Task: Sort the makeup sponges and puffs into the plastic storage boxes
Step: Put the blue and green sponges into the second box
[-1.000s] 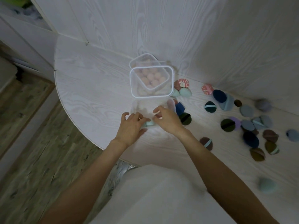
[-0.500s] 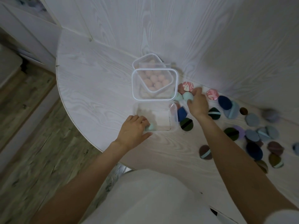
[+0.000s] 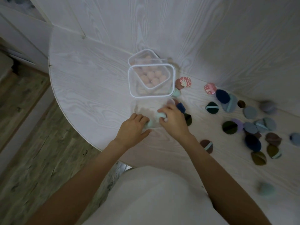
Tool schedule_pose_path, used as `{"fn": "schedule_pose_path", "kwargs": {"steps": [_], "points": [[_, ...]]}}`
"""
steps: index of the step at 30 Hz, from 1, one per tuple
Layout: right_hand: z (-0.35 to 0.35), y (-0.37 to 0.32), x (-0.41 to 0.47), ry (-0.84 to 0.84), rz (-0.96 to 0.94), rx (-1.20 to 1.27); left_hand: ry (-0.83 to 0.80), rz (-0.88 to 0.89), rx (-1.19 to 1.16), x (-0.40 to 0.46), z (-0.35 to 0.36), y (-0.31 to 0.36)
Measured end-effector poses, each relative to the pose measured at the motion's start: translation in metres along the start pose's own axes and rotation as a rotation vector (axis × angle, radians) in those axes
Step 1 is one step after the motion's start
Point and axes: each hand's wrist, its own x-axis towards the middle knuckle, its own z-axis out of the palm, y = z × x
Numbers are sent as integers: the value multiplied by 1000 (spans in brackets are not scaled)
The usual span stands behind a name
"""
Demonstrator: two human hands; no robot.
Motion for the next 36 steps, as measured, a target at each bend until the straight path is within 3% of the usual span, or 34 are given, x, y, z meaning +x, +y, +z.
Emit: {"fn": "schedule_pose_path", "kwargs": {"steps": [5,14,18,20,22,24,27,32,36], "points": [[5,-6,7,-210,76,-129,4,19,15,0,2,-1],[5,-10,6,-216,107,-203,-20,30,-37,2,7,5],[-13,-5,4,-230,68,-95,-47,55,-7,4,10,4],[-27,5,7,-109,91,21,-55,56,-9,3,10,3],[-40,24,18,121,165,120,-51,67,-8,3,10,1],[-49,42,35,237,227,102,-56,70,-9,3,10,-1],[-42,60,69,151,278,35,-74,35,-2,4,7,-1],[-17,69,92,30,226,136,-61,19,14,4,9,1],[-15,71,78,138,283,109,-61,21,19,2,9,1]]}}
